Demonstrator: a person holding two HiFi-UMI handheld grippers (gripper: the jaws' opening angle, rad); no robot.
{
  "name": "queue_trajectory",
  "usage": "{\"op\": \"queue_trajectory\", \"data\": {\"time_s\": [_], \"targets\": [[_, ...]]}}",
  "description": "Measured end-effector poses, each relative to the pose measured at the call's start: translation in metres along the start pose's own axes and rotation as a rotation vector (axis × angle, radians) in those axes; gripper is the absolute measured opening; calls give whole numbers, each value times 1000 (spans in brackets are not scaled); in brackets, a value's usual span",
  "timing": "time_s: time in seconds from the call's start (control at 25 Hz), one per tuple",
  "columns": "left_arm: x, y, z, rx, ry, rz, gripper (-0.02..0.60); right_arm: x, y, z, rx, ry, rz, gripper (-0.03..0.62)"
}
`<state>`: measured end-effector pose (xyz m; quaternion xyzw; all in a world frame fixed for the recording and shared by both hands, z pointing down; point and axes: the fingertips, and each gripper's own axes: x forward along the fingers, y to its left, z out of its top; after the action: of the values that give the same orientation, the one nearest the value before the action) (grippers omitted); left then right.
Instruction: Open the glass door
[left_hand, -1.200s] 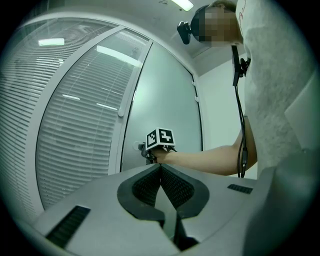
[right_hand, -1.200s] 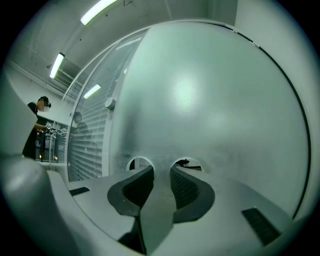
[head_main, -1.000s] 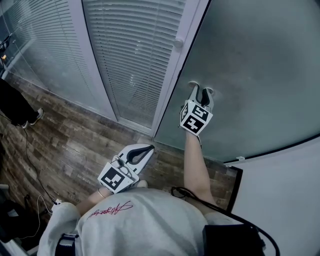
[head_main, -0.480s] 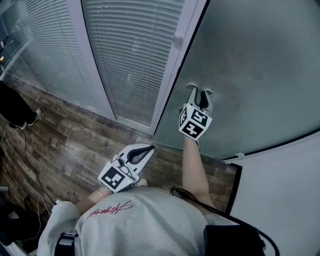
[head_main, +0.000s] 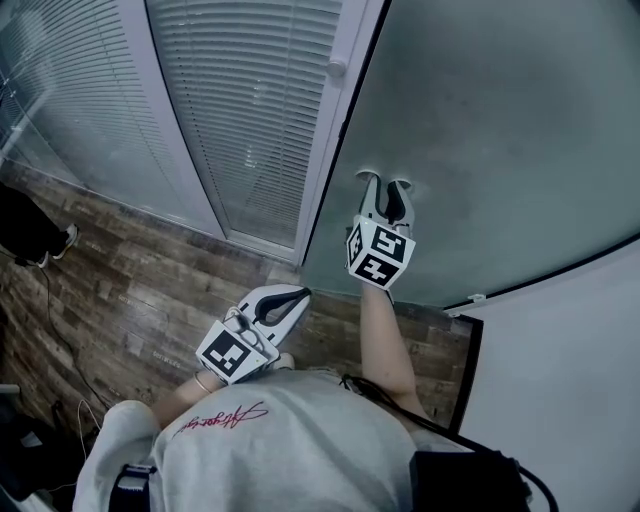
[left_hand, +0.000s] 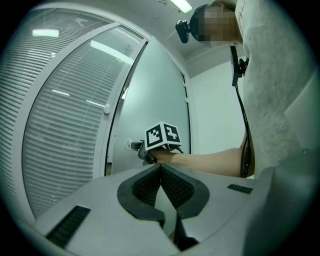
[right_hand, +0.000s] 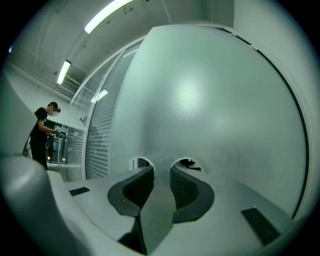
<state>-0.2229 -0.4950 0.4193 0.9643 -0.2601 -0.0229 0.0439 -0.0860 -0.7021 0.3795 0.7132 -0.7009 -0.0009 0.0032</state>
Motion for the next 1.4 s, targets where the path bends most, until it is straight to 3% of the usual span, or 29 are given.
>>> {"op": "queue_trajectory", "data": {"time_s": [0.36,1.4], "targets": [[9,-24,2,11,-5,5,12,-30,6,-1,4,2,66,109],[-12,-150,-3,19,-31,192,12,-157,10,-5,3,1,286,109]]}}
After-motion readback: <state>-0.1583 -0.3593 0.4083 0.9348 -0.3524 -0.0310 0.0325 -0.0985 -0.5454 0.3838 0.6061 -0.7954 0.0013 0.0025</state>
